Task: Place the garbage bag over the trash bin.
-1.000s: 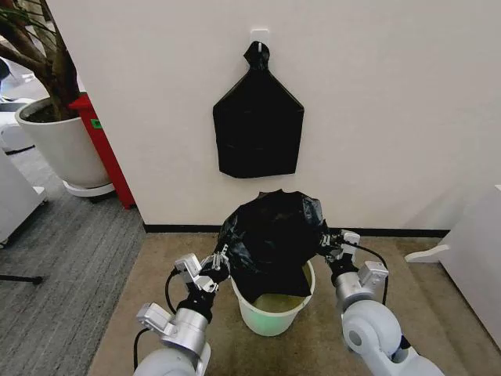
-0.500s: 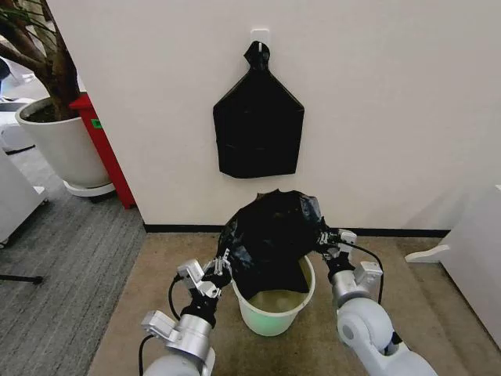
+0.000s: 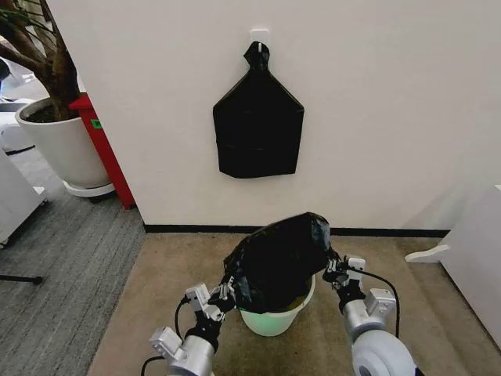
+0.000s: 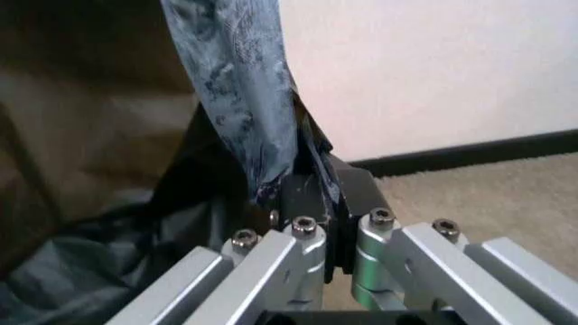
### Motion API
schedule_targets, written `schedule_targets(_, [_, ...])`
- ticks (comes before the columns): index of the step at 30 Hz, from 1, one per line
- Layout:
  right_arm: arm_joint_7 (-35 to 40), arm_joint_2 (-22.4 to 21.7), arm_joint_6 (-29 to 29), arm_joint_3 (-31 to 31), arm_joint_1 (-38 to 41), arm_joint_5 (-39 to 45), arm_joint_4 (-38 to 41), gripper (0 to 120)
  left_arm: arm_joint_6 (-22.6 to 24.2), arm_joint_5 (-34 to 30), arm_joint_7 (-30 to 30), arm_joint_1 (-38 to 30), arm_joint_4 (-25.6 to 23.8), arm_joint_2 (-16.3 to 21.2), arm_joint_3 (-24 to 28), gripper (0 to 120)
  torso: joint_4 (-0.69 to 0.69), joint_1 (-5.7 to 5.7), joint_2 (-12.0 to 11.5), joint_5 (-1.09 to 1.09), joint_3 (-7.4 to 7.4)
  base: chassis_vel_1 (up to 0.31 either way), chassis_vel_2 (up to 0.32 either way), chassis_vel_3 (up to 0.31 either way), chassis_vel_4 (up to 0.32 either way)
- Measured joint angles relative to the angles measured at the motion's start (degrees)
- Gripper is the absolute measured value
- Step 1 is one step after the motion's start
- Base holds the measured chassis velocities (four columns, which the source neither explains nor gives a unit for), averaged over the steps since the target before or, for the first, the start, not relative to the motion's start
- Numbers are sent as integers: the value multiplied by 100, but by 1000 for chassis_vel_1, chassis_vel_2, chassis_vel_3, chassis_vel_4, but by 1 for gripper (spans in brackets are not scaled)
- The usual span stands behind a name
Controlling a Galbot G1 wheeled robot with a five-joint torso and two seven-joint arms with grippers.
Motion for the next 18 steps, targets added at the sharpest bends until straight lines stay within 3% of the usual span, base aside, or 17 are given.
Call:
schedule_targets(10, [133, -208, -130, 87, -649, -90, 229, 0, 172, -14, -148, 339, -356, 87, -50, 0, 0, 0, 0, 0, 0, 0, 0, 0, 0])
schedule_targets(18, [108, -136, -135, -58, -885, -252, -25, 0, 420, 146, -333, 465, -267, 80, -87, 0, 0, 0, 0, 0, 0, 0, 0, 0, 0])
